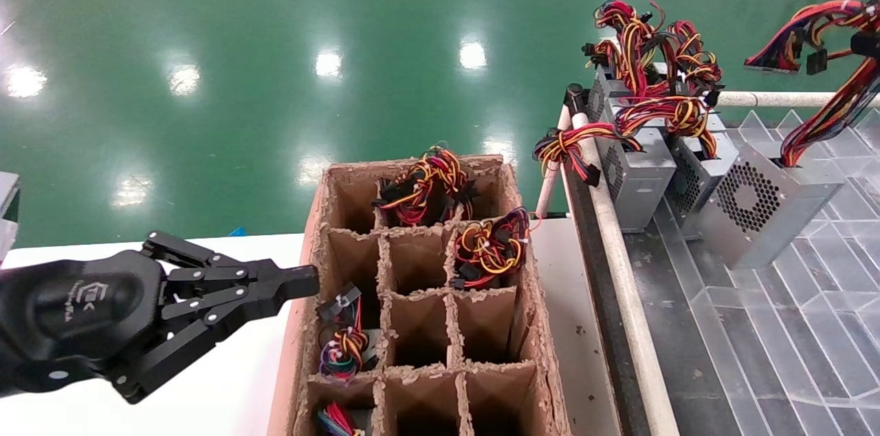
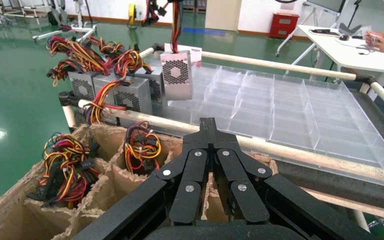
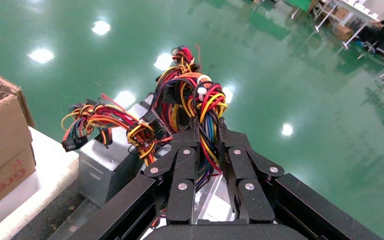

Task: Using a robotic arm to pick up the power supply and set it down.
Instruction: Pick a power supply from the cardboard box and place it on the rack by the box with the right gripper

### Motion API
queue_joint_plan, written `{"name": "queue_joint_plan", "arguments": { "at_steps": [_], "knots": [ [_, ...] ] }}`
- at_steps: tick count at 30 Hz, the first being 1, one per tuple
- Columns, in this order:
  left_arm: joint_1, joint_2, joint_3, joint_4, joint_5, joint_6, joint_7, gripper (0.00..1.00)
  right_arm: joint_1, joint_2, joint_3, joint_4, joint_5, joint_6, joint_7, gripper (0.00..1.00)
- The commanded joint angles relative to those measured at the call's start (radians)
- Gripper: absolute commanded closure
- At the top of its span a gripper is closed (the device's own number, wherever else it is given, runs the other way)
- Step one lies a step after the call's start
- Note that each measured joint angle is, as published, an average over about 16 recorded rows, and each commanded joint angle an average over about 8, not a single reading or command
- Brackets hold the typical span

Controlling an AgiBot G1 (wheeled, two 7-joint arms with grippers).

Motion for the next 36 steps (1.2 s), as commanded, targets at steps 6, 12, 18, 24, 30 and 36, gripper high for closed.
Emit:
{"name": "queue_joint_plan", "arguments": {
  "at_steps": [6,12,18,24,30,36],
  "knots": [
    [0.0,0.0,0.0,0.0,0.0,0.0,0.0,1.0,-0.036,-0.011,0.002,0.005,0.023,0.022,-0.008,1.0],
    [0.0,0.0,0.0,0.0,0.0,0.0,0.0,1.0,-0.048,-0.039,0.001,0.013,0.034,0.04,-0.019,1.0],
    [0.0,0.0,0.0,0.0,0.0,0.0,0.0,1.0,-0.057,-0.052,-0.006,0.01,0.028,0.048,-0.019,1.0],
    [0.0,0.0,0.0,0.0,0.0,0.0,0.0,1.0,-0.09,-0.041,-0.015,0.013,0.04,0.035,-0.007,1.0],
    [0.0,0.0,0.0,0.0,0.0,0.0,0.0,1.0,-0.129,-0.042,-0.02,0.012,0.066,0.027,-0.005,1.0],
    [0.0,0.0,0.0,0.0,0.0,0.0,0.0,1.0,-0.151,-0.049,-0.023,-0.002,0.077,0.03,-0.009,0.5]
  ]
}}
